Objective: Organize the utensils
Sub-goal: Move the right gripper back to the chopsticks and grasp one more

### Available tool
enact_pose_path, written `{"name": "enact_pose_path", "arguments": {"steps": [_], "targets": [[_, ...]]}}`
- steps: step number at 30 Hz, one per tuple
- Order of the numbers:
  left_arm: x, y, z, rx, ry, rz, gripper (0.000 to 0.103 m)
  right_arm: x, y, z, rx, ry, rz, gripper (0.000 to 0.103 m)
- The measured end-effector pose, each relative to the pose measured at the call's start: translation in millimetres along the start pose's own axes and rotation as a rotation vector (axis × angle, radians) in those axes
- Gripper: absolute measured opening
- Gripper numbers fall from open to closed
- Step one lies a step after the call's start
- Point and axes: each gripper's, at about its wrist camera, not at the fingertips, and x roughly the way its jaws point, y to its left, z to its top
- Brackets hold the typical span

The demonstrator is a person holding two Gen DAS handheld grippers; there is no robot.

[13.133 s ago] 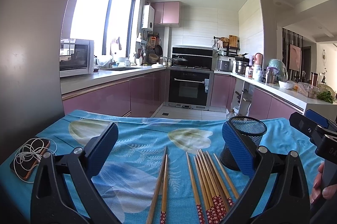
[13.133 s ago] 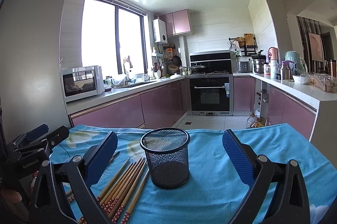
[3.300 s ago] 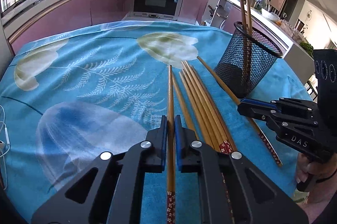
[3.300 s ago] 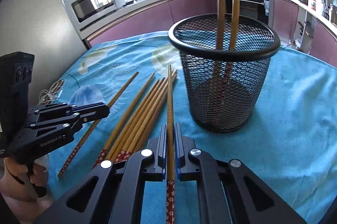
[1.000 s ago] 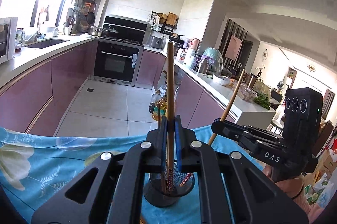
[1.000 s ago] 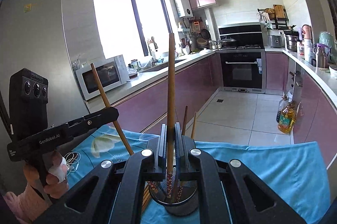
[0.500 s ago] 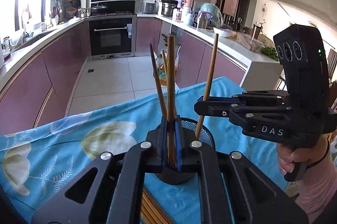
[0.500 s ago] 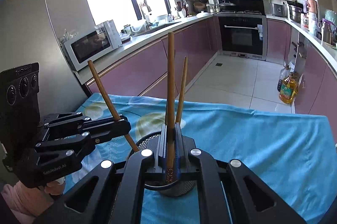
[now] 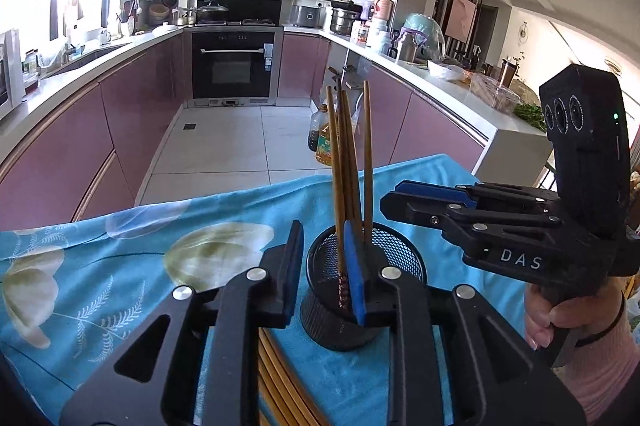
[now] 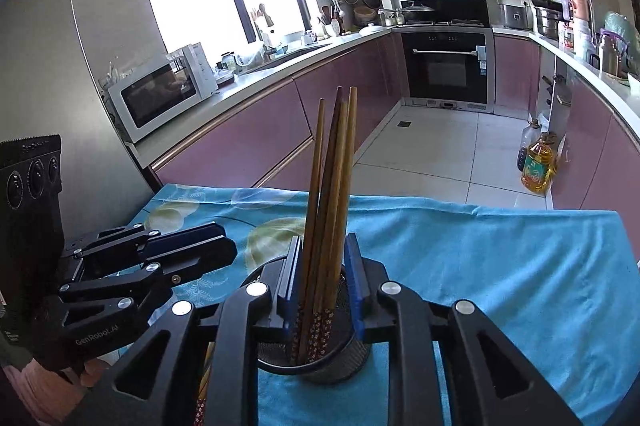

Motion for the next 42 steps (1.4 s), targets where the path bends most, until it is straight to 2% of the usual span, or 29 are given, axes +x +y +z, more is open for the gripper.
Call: {"name": "enact_pose_path", "arguments": {"steps": [4,6,8,11,14,20,22,26,31,42], "targets": [[-18,3,-9,-0.002,-0.033,0.024,0.027,-14,6,-5,-0.024,-0.038,0.014,0.021],[-28,4,-15,-0.006,-0.049,0.036,0.033,-25,15,-9,-0.057,-0.065,0.026,0.028],[-39,6,-22,-0.006,-0.061,0.037,0.036,-40,24,-14,-0.098,-0.093,0.043,0.032],[-52,10,-40,0.003,-0.06,0.063,0.037,-55,36,-27,-0.149,-0.1,0.077,0.035],[-55,16,-63,-0.007,-0.029,0.095,0.038,-57,49,-46,-0.181,-0.065,0.116,0.035],[-54,36,-105,-0.06,0.056,0.129,0.038,-20,64,-91,-0.159,0.098,0.164,0.035],[-50,41,-118,-0.076,0.083,0.14,0.038,-4,66,-104,-0.137,0.155,0.168,0.035],[-43,44,-140,-0.087,0.136,0.144,0.038,15,75,-120,-0.135,0.213,0.158,0.035],[-38,42,-155,-0.102,0.167,0.135,0.038,25,83,-130,-0.144,0.247,0.142,0.035],[-31,33,-163,-0.091,0.198,0.131,0.038,28,81,-137,-0.134,0.265,0.105,0.035]]}}
